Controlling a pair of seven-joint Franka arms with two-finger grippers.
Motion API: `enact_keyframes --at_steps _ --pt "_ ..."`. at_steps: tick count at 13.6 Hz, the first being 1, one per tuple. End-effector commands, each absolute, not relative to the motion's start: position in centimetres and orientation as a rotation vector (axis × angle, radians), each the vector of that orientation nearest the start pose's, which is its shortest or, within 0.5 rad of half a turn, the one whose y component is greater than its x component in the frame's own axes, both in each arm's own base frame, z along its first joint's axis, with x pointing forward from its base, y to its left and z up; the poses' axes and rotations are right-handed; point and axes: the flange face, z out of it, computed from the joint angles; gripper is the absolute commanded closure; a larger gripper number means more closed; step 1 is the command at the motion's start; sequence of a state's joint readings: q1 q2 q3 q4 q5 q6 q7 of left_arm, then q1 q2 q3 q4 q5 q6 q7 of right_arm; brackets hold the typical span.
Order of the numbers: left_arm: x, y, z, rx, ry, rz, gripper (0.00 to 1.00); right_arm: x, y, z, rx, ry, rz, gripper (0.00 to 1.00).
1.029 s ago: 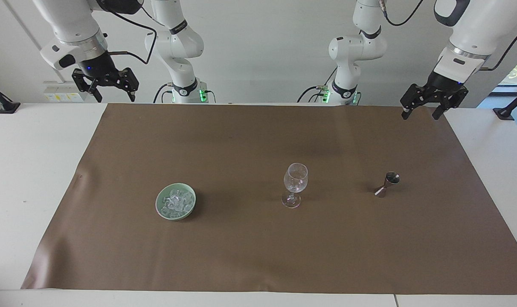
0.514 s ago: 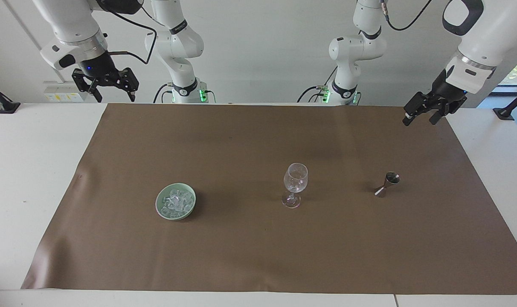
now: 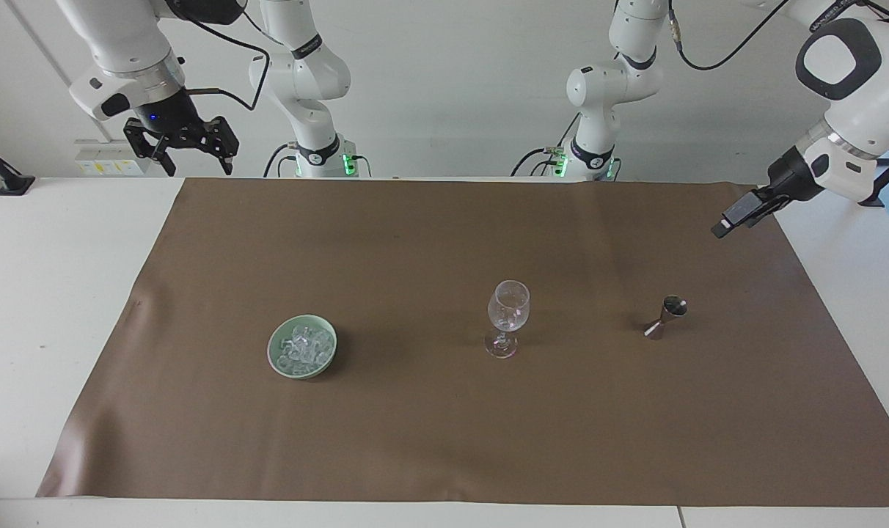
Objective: Pour wine and add ice with both arms
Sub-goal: 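Open the left gripper and move it toward the silver cup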
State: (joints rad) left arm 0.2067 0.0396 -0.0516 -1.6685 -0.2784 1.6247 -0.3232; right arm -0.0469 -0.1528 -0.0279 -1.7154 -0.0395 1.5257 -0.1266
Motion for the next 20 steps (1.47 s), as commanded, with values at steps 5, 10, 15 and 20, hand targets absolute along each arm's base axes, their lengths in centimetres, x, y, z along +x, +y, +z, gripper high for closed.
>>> enact_keyframes --at_steps 5,10,15,20 --pt "56.7 6.8 52.4 -3.044 -1.627 0.399 0.00 49.8 -4.4 63.6 -3.156 -0.099 0.042 0.00" --pt "57.8 9.9 45.7 -2.851 -1.992 0.733 0.00 49.9 -4.4 63.5 -3.156 -0.099 0.044 0.00" --pt "57.8 11.8 41.4 -2.779 -2.213 0.952 0.00 49.8 -4.4 63.6 -3.156 -0.099 0.042 0.00" --pt "57.7 13.0 39.0 -2.650 -2.451 1.022 0.00 49.9 -4.3 63.5 -3.156 -0.101 0.044 0.00"
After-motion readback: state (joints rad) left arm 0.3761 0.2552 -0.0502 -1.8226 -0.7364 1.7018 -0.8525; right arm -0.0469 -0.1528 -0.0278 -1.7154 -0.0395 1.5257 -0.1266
